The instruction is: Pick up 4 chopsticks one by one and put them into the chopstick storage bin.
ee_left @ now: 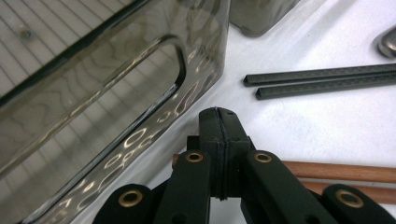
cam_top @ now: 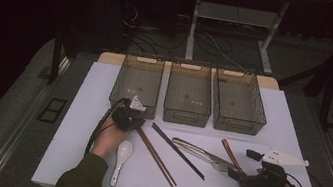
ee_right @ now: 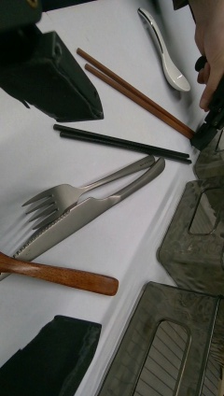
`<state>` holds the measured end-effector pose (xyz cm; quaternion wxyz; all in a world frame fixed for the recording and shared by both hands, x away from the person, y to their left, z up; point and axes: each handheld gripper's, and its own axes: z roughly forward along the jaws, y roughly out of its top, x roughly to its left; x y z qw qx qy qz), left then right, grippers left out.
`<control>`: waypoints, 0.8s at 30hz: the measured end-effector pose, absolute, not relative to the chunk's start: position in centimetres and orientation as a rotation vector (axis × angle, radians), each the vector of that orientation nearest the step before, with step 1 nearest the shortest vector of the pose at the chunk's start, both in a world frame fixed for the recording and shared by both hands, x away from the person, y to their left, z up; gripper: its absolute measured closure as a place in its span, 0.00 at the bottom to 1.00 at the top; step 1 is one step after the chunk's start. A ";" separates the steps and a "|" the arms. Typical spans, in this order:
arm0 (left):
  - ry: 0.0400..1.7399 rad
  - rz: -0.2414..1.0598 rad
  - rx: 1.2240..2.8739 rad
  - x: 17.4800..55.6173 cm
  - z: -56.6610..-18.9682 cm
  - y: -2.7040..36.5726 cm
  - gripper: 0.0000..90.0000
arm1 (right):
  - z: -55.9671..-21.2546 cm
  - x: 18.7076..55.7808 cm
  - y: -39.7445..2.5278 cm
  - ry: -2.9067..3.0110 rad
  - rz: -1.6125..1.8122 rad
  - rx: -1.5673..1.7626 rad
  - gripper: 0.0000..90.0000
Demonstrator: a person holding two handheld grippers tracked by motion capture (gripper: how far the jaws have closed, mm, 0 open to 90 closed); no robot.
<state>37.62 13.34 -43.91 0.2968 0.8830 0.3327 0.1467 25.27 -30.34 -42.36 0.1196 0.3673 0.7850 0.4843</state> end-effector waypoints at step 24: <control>0.920 0.383 2.367 36.6 -43.6 14.9 0.99 | -42.4 25.2 -30.4 2.297 1.415 1.077 0.01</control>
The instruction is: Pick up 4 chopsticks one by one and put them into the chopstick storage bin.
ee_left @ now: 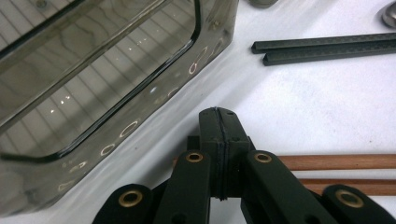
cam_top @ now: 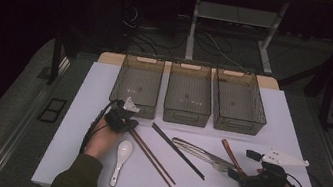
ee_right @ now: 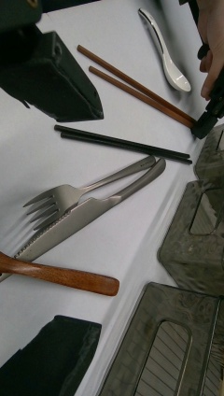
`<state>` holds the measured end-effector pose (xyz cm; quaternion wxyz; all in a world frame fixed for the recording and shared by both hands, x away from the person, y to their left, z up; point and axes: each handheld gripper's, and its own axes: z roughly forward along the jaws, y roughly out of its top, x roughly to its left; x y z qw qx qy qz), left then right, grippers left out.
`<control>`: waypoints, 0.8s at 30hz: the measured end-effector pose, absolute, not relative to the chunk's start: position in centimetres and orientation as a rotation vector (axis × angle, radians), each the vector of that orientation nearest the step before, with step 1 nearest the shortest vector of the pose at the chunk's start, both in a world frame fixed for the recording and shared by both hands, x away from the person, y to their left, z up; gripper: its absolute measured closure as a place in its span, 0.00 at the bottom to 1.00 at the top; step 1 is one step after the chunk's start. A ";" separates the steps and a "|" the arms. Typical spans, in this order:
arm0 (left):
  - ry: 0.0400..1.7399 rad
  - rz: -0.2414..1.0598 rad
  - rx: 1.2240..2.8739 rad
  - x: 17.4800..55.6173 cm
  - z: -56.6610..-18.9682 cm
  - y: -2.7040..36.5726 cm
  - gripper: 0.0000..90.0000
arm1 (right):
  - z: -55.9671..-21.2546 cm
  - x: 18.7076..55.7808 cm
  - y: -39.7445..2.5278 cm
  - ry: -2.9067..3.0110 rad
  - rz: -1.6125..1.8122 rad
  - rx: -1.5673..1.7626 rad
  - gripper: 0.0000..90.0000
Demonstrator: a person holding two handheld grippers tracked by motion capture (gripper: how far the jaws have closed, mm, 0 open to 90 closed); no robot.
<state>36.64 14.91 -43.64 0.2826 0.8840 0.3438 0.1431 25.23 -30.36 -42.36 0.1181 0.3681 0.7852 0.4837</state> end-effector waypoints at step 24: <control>0.933 0.385 2.392 35.5 -43.4 16.6 0.99 | -42.3 25.2 -30.4 2.294 1.414 1.083 0.01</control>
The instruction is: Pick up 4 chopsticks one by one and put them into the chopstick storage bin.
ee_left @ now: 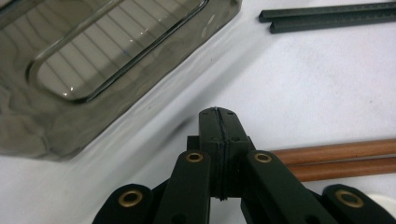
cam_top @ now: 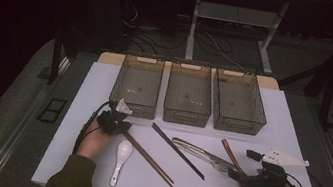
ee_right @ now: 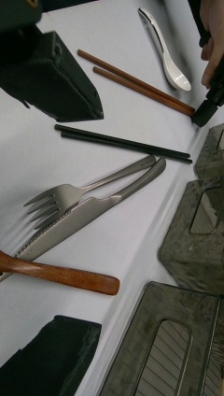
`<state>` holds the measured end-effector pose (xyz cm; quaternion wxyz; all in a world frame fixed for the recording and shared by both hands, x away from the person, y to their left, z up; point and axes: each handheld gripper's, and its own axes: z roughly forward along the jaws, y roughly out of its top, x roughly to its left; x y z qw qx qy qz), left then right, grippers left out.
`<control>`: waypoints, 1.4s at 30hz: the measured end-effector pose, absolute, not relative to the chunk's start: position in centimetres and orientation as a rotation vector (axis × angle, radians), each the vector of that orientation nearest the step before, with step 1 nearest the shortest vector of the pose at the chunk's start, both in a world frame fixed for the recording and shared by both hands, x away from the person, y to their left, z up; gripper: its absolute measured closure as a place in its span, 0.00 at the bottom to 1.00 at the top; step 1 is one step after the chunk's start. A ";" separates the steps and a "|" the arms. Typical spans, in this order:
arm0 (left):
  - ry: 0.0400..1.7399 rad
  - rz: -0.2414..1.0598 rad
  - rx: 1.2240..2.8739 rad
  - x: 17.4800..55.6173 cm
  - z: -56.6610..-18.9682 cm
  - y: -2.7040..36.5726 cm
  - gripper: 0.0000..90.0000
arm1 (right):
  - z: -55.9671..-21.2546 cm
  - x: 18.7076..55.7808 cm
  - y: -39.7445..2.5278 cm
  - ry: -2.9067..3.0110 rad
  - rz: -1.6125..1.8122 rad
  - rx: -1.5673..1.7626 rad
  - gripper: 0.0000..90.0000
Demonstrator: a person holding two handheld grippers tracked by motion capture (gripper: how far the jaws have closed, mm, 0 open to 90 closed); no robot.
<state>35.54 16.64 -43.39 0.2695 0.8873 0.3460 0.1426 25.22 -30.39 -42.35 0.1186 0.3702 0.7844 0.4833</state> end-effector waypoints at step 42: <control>0.700 0.221 2.292 32.0 -40.9 13.0 0.99 | -42.3 25.1 -30.3 2.293 1.411 1.078 0.01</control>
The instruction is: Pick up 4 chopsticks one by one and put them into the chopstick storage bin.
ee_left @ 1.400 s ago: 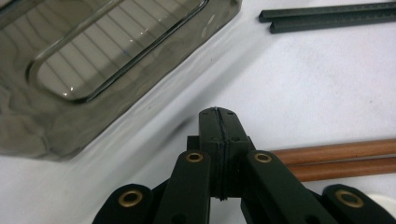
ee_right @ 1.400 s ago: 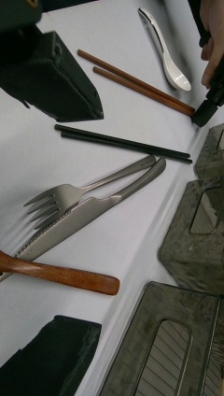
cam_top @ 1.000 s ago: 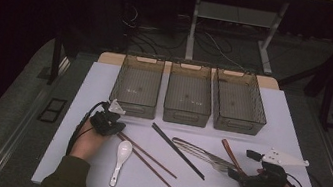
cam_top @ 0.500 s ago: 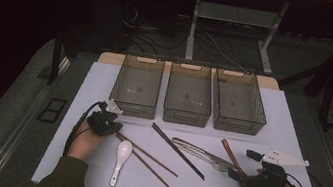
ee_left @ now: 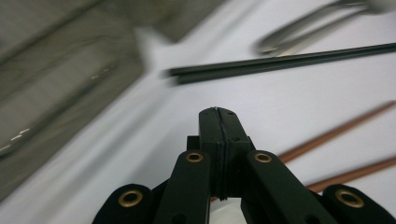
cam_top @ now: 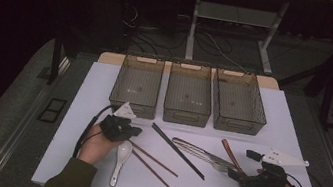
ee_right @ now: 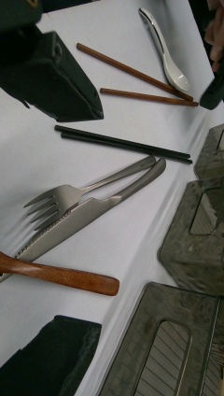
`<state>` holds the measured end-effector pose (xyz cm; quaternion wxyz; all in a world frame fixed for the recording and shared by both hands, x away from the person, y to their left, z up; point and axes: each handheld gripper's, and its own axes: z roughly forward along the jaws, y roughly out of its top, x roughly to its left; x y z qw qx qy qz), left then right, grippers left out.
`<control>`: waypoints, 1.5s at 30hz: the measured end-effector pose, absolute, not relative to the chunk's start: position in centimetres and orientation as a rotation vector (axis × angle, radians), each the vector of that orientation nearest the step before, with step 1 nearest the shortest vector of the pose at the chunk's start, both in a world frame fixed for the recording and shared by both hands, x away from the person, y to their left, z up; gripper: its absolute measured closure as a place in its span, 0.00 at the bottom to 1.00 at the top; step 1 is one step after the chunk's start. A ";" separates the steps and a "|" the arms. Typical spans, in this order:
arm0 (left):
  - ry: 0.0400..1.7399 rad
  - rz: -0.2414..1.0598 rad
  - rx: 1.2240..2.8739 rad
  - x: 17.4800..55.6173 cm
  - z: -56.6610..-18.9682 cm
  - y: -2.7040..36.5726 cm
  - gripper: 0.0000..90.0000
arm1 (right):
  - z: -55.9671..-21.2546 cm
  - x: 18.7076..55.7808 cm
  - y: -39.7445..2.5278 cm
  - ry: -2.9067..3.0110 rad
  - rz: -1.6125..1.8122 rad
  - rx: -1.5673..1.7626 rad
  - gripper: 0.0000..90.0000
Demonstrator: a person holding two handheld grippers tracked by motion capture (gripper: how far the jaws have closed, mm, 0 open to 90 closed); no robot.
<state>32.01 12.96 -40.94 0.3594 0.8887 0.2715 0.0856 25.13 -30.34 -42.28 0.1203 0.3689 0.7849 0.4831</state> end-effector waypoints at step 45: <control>0.354 0.103 2.407 28.9 -44.0 1.4 0.99 | -42.3 25.1 -30.3 2.299 1.410 1.073 0.01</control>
